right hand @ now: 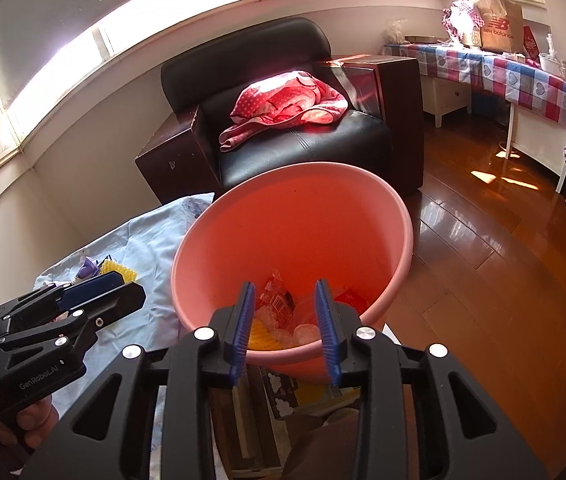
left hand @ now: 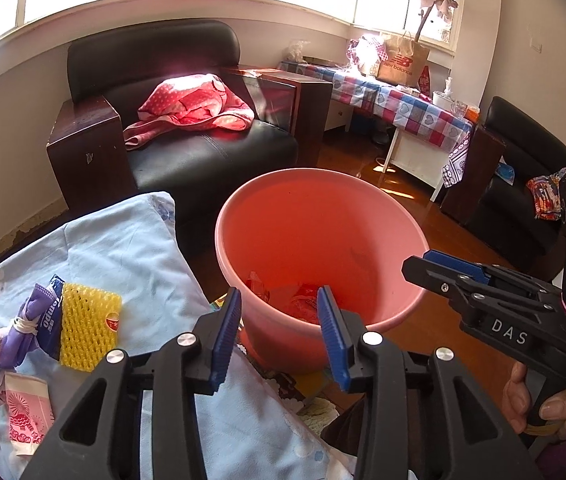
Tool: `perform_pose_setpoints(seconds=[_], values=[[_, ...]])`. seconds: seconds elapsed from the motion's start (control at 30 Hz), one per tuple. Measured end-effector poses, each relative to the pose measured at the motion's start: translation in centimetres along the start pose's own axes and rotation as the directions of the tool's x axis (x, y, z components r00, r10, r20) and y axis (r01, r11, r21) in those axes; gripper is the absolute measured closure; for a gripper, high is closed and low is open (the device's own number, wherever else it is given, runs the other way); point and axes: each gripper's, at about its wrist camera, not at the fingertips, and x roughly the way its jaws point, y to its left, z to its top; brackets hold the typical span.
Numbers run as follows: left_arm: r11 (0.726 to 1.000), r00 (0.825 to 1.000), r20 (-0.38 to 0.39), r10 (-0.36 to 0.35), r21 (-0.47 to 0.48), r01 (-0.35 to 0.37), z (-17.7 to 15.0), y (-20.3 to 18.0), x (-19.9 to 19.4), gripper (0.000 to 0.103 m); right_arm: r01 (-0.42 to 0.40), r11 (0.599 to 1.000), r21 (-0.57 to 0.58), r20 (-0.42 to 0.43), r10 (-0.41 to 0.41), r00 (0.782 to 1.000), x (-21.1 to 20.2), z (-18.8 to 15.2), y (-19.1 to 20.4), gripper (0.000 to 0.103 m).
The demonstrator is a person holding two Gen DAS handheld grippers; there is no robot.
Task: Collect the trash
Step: 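Carry both held items over the pink bucket and open both grippers, then move both open tools back over the remaining trash on the table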
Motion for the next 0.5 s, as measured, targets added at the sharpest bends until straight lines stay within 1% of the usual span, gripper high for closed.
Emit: perform_pose_setpoints(seconds=[0.17, 0.4, 0.5], values=[[0.999, 1.0, 0.024, 0.012, -0.031, -0.011, -0.5, 1.3, -1.6, 0.059, -0.005, 1.0, -0.027, 0.005, 0.006, 1.0, -0.5, -0.2, 1.4, 0.071], [0.996, 0.998, 0.048, 0.037, -0.08, -0.033, -2.0, 3.6, -4.2, 0.058, -0.034, 0.997, -0.066, -0.001, 0.034, 0.999, -1.0, -0.8, 3.9, 0.071], [0.994, 0.996, 0.064, 0.062, -0.089, -0.057, -3.0, 4.6, -5.7, 0.058, -0.05, 0.995, -0.084, -0.01, 0.049, 0.999, -1.1, -1.1, 5.2, 0.071]])
